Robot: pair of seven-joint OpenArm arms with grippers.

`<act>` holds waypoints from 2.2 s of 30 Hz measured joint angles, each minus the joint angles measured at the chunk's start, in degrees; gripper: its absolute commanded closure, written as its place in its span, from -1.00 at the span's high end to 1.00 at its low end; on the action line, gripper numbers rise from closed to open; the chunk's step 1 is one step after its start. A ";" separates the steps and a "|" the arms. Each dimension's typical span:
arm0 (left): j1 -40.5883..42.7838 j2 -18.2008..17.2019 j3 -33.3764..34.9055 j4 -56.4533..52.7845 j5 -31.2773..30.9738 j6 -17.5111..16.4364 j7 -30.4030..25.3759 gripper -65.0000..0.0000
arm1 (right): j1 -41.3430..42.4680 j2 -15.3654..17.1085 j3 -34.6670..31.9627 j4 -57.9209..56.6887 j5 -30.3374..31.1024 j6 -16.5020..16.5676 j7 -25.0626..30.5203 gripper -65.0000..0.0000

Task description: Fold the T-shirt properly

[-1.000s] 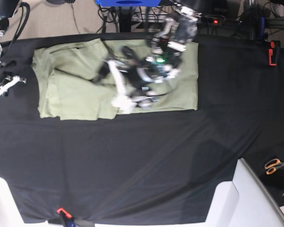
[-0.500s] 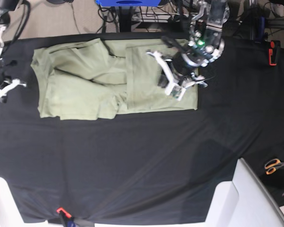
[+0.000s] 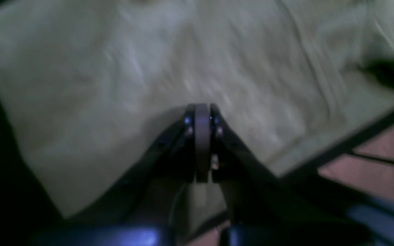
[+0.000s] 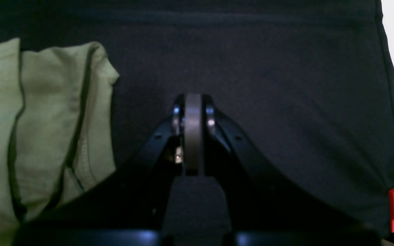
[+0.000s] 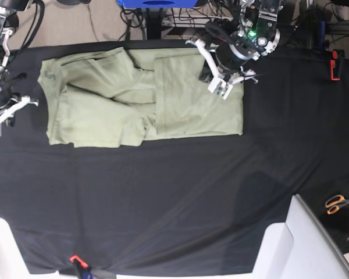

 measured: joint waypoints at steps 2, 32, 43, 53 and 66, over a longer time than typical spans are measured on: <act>-0.09 -0.44 -0.63 -2.47 -0.17 0.42 -0.72 -1.00 | 0.00 0.00 0.04 0.00 0.00 -0.04 0.02 -0.93; 4.26 -0.31 -12.96 -5.64 -0.61 2.78 -8.46 -1.00 | 0.02 0.00 -0.02 -0.76 0.00 -0.02 0.04 -0.93; 5.86 -1.49 -29.92 -0.13 -1.75 2.73 -7.06 -1.00 | -1.27 -0.35 0.50 4.35 9.84 5.07 -11.56 -0.25; 7.74 -1.46 -40.54 -1.86 -17.53 -11.72 -6.16 -1.00 | 5.88 1.14 14.71 1.33 34.73 20.22 -42.18 0.54; 8.52 -1.40 -40.68 -5.31 -17.40 -11.67 -6.25 -1.00 | 17.09 12.61 13.07 -36.00 35.56 19.74 -48.65 0.54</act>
